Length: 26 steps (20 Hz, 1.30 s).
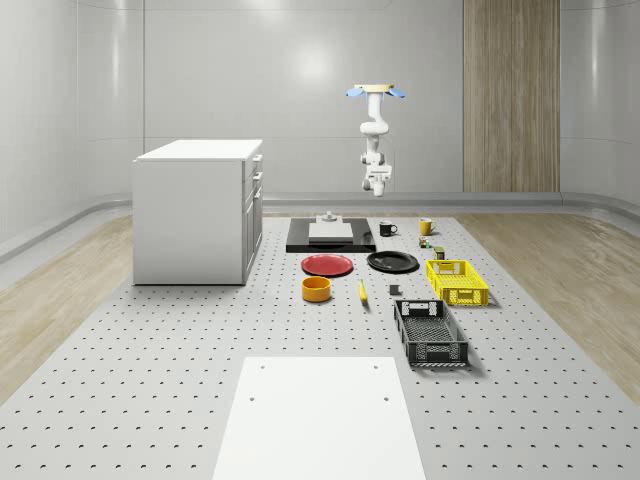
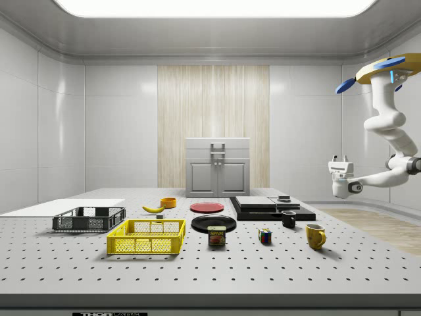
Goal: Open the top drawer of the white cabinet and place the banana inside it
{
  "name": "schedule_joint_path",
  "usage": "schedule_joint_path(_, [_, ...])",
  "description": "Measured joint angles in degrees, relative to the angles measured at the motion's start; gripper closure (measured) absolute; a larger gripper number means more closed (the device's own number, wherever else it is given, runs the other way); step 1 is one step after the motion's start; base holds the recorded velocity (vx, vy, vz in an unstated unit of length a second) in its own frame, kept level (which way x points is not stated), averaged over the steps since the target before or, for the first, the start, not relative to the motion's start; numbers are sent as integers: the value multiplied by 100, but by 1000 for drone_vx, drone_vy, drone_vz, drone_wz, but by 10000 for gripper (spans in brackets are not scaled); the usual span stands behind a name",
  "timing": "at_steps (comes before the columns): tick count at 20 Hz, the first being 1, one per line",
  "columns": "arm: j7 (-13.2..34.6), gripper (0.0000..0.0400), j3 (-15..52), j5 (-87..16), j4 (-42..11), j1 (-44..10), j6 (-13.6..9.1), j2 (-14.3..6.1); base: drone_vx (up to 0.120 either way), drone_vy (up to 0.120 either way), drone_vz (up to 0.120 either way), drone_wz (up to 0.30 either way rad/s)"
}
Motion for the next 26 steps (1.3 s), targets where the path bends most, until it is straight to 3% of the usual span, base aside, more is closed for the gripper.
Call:
schedule_joint_path(7, [-3,0,4,2,193,-7,-94,68,0,0,0,0])
schedule_joint_path(21, [-10,0,-26,66,206,-10,-65,50,0,0,0,0])
schedule_joint_path(26, [-482,0,-1984,3101,-365,450,-108,13,96,-96,40,0])
